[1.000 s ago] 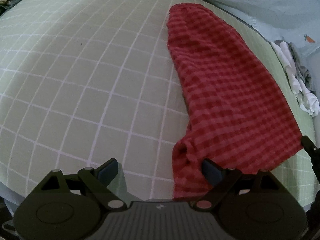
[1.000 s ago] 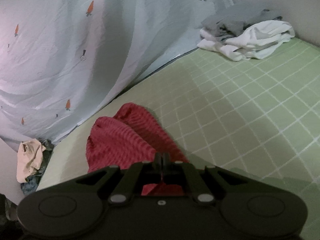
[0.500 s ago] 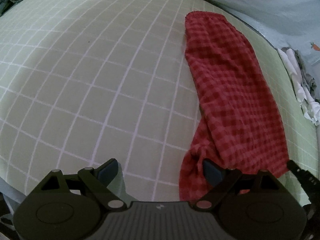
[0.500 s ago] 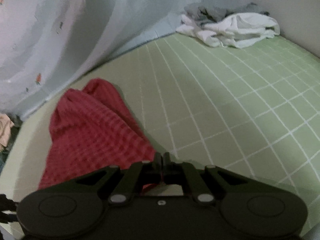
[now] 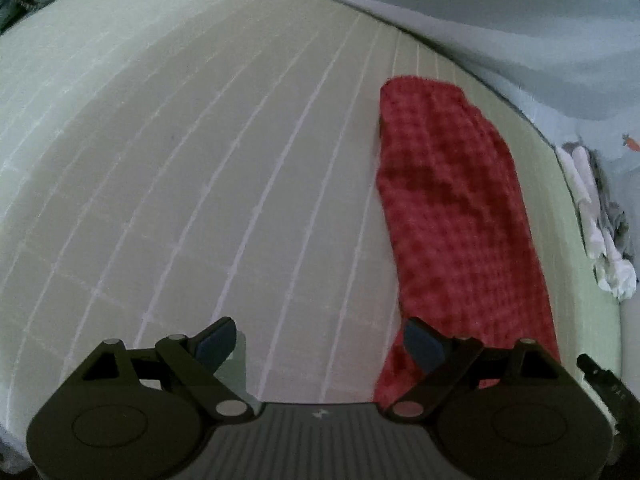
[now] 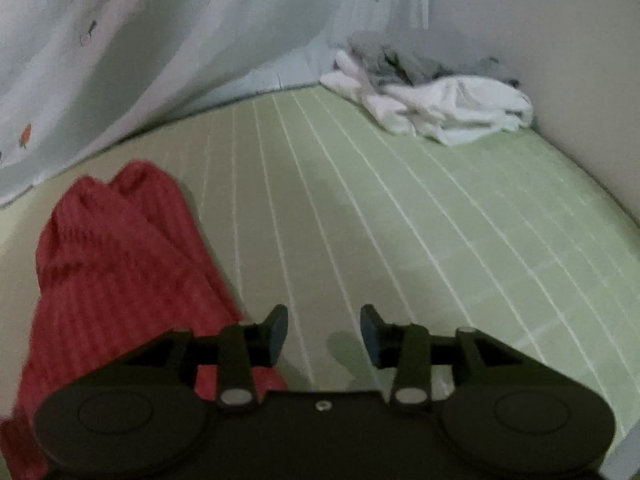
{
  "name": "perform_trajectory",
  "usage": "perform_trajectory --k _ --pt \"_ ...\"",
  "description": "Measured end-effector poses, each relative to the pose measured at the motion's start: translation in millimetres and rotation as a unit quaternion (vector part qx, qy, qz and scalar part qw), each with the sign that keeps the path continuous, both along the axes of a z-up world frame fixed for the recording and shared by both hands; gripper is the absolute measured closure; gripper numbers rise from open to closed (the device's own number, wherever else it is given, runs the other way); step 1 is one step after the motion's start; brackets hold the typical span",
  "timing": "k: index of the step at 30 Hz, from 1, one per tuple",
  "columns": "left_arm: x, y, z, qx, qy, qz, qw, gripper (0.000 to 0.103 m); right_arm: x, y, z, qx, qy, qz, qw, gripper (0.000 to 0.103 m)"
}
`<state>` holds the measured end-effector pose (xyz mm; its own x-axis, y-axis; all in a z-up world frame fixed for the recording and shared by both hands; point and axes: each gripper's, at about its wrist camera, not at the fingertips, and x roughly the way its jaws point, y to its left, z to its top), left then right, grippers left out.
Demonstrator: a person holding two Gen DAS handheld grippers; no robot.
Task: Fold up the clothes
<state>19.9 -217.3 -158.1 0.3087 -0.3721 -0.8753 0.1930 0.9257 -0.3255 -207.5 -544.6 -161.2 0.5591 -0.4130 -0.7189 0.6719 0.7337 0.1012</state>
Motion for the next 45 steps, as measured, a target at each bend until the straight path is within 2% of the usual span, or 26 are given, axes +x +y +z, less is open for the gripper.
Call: perform_trajectory --k 6,14,23,29,33,34,35,37,41,45 --pt "31.7 -14.7 2.8 0.010 -0.029 -0.013 0.9995 0.012 58.9 -0.8 5.3 -0.013 -0.004 0.045 0.999 0.062" --pt "58.8 -53.1 6.9 0.052 -0.092 -0.042 0.9936 0.012 151.9 2.5 6.5 -0.005 -0.006 0.157 0.987 0.062" --pt "84.9 -79.7 -2.3 0.058 -0.085 -0.024 0.9944 0.012 234.0 11.3 6.9 0.043 -0.039 0.257 0.965 0.062" --pt "99.7 -91.5 -9.3 0.070 -0.077 -0.028 0.9942 0.012 261.9 18.2 -0.4 0.074 -0.051 0.288 0.953 0.058" --pt "110.4 -96.1 -15.1 0.072 -0.073 -0.027 0.9944 0.012 277.8 26.0 -7.4 0.068 -0.043 0.319 0.944 0.058" --pt "112.6 -96.6 -15.0 0.073 -0.075 -0.026 0.9942 0.012 281.2 27.8 -9.6 0.066 -0.038 0.327 0.942 0.065" --pt "115.0 -96.9 -14.3 0.073 -0.078 -0.025 0.9940 0.012 284.7 29.6 -11.7 0.064 -0.033 0.335 0.939 0.082" --pt "119.0 -96.2 -11.1 0.073 -0.086 -0.019 0.9934 0.012 288.5 32.3 -11.3 0.057 -0.033 0.350 0.935 0.101" --pt "126.2 -85.6 5.1 0.054 -0.116 0.011 0.9917 0.012 281.3 31.3 17.9 0.051 -0.101 0.367 0.923 0.102" --pt "132.2 -76.2 16.6 0.034 -0.138 0.039 0.9891 0.012 273.2 20.7 55.0 0.029 -0.164 0.348 0.923 0.102"
